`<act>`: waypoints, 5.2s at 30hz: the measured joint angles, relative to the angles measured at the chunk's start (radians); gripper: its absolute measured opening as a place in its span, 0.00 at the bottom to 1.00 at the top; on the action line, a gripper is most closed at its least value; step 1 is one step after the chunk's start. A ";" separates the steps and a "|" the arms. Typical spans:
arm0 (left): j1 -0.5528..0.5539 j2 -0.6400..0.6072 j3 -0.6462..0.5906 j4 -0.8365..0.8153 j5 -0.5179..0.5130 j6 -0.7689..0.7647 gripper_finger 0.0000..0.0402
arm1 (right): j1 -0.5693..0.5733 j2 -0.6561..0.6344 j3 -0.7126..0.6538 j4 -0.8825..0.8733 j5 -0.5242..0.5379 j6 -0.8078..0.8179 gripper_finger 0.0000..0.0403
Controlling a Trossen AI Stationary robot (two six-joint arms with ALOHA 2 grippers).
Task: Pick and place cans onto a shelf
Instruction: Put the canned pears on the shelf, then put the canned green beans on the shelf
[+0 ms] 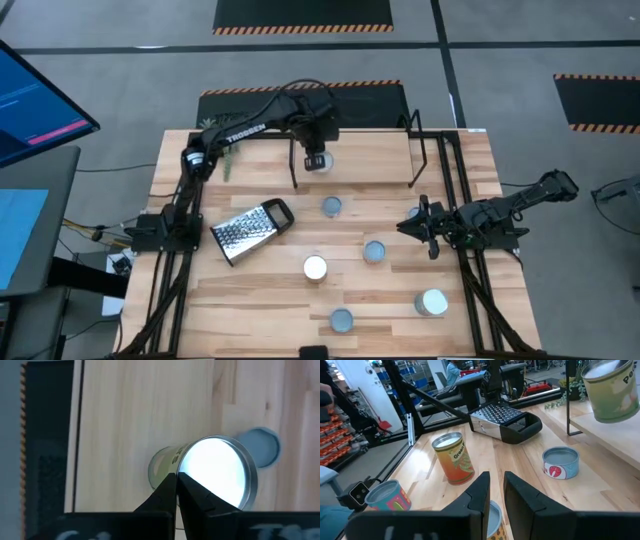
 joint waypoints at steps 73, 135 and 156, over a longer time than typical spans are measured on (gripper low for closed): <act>-0.154 0.095 0.107 0.019 -0.134 -0.162 0.24 | 0.000 0.066 0.000 -0.010 -0.080 0.007 0.20; 0.051 0.095 -0.048 0.073 -0.103 -0.293 0.15 | -0.023 0.065 0.000 0.058 -0.076 0.243 0.20; 0.044 0.095 0.002 0.015 -0.135 -0.297 0.15 | -0.023 0.065 0.000 0.031 -0.076 0.242 0.20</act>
